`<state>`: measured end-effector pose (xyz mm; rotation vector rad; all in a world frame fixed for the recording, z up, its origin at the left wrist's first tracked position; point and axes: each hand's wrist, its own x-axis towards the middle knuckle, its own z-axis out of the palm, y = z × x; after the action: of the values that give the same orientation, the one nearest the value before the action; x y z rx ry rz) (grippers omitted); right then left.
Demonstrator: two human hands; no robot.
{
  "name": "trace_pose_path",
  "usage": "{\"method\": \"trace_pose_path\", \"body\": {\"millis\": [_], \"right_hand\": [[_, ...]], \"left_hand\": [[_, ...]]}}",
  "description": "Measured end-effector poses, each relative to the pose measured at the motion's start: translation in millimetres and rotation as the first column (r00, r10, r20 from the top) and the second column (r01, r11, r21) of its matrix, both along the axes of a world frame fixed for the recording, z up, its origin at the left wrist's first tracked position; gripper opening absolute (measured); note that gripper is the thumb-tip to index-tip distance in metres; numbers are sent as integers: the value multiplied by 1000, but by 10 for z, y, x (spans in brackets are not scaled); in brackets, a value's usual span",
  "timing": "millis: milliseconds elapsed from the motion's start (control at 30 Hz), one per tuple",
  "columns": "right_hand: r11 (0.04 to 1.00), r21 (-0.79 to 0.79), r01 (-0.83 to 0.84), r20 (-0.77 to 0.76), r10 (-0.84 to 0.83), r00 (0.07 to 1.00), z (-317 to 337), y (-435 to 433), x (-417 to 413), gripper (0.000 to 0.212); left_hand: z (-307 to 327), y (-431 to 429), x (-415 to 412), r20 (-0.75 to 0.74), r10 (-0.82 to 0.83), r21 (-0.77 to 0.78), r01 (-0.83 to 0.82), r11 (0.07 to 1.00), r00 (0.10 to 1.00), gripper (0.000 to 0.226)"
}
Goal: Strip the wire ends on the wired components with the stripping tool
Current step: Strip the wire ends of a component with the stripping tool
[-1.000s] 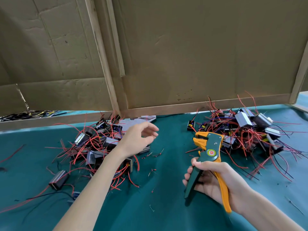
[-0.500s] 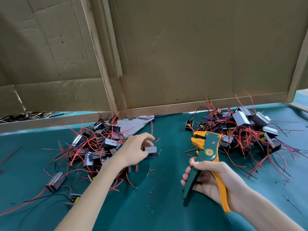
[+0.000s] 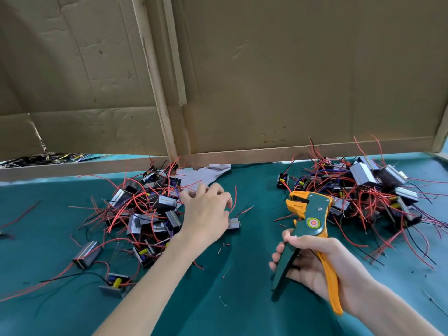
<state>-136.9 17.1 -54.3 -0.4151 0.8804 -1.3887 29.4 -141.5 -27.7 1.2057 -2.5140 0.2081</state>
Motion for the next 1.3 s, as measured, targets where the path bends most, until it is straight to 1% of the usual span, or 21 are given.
{"method": "trace_pose_path", "body": {"millis": [33,67,133,167,233,267,367,500,567,633,700,767,800,867,933,1000,1100,1200,1300], "right_hand": [[1000,-1,-2,-1,2,1000,-3,-2,-1,26],[1000,-2,-3,-2,3,1000,-5,-2,0,26],[1000,-4,-4,-5,4,1000,0,2,3,25],[1000,-4,-4,-6,4,1000,5,5,7,24],[1000,-1,1,-8,-1,1000,24,15,17,19],[1000,0,3,-6,-3,1000,34,22,21,15],[1000,-7,8,3,-8,1000,63,46,32,11],[1000,-18,15,4,-14,1000,78,63,45,11],[1000,-13,13,1,-13,1000,68,54,44,10],[1000,-4,6,-9,-6,1000,49,40,36,8],[1000,4,5,-18,-5,1000,36,27,28,8],[1000,6,6,-19,-6,1000,30,23,24,9],[1000,5,5,-19,-5,1000,33,24,24,9],[1000,0,0,-18,0,1000,45,33,31,9],[1000,-1,2,-22,-2,1000,63,42,41,10],[1000,-2,6,-26,-7,1000,79,51,47,10],[1000,-5,-2,-21,2,1000,96,65,44,10],[999,-14,-38,-28,37,999,95,70,30,14],[996,-35,-82,-55,80,995,95,62,25,21]], "left_hand": [[-31,0,-24,-5,-32,-61,32,998,999,25],[-58,4,-57,-26,-83,-75,81,994,996,31],[-114,37,-142,-81,-130,15,132,991,988,28],[-153,58,-175,-90,-108,68,114,991,990,28],[-232,86,-199,-43,-41,108,46,993,998,31],[-259,89,-195,-41,-16,102,20,995,999,32],[-267,103,-199,-115,-3,36,8,999,993,31],[-269,145,-231,-122,-9,47,15,999,992,28],[-276,160,-215,-79,-28,29,30,999,997,28],[-267,184,-207,-58,-63,-19,62,998,996,23],[-245,221,-221,-121,-112,-23,110,994,986,14],[-209,251,-238,-278,-153,65,178,982,948,5],[-182,260,-240,-378,-149,152,220,964,914,2],[-123,267,-234,-550,-89,326,311,893,830,12],[-72,262,-229,-599,-23,411,333,849,800,14],[-41,245,-232,-618,26,461,335,822,786,13],[-7,228,-233,-664,94,520,368,771,742,13],[43,242,-225,-736,126,552,481,682,666,12],[119,264,-208,-806,123,521,596,611,578,17]]}}
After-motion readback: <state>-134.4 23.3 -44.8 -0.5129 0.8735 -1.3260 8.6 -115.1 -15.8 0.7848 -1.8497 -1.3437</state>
